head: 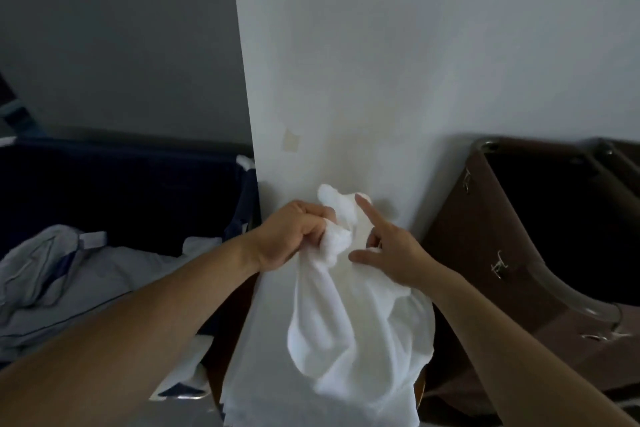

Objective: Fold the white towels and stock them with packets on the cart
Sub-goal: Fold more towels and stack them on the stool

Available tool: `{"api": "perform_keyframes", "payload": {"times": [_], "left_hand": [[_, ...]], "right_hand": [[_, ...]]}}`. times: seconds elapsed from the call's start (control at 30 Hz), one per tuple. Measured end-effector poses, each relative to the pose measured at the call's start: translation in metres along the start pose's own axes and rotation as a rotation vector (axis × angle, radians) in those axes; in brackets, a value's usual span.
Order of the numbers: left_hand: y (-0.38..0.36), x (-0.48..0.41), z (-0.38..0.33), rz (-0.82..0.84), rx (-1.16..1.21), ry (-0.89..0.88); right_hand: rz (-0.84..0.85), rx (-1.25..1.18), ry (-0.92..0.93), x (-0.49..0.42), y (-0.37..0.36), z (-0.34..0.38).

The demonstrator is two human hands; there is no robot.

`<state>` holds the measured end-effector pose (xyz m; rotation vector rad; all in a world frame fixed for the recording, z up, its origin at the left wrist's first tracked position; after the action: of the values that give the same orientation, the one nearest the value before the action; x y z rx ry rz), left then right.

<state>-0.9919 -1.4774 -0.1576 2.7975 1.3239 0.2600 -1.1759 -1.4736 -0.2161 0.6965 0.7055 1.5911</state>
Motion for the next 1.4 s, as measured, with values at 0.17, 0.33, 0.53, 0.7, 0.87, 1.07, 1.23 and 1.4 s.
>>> {"api": "perform_keyframes", "payload": {"times": [0.17, 0.33, 0.53, 0.7, 0.87, 1.07, 1.23, 1.4], "left_hand": [[-0.002, 0.012, -0.035, 0.233, -0.048, -0.04], [0.06, 0.006, 0.0, 0.036, -0.258, 0.323], [0.059, -0.011, 0.021, 0.208, -0.415, 0.564], [0.014, -0.016, 0.085, 0.228, -0.369, 0.648], [0.008, -0.026, 0.082, 0.08, -0.311, 0.507], [0.04, -0.032, -0.016, -0.001, -0.265, 0.079], [0.048, -0.02, -0.072, 0.035, -0.048, -0.089], [0.094, -0.011, -0.077, -0.161, -0.255, -0.167]], "right_hand": [[0.078, 0.133, 0.108, -0.004, 0.006, 0.026], [-0.068, 0.193, -0.04, 0.007, 0.045, 0.032], [-0.056, 0.351, 0.228, 0.029, 0.013, 0.111], [0.204, 0.342, 0.244, 0.044, -0.047, 0.102], [0.22, 0.245, 0.022, 0.042, -0.047, 0.046], [-0.073, 0.018, -0.141, 0.033, 0.011, 0.019], [-0.192, 0.046, -0.083, 0.011, 0.036, 0.045], [-0.05, 0.147, -0.172, 0.01, 0.051, 0.034]]}}
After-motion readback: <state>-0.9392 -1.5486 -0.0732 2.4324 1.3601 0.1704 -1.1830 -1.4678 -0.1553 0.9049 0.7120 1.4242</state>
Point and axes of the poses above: each hand's wrist, its own x-axis away from the middle knuckle, its own y-axis out of the back of the hand, z = x × y, the point moved 5 cm from there along -x, towards the middle knuckle, and after that the axes turned 1 degree about -x, right-handed, at the moved point
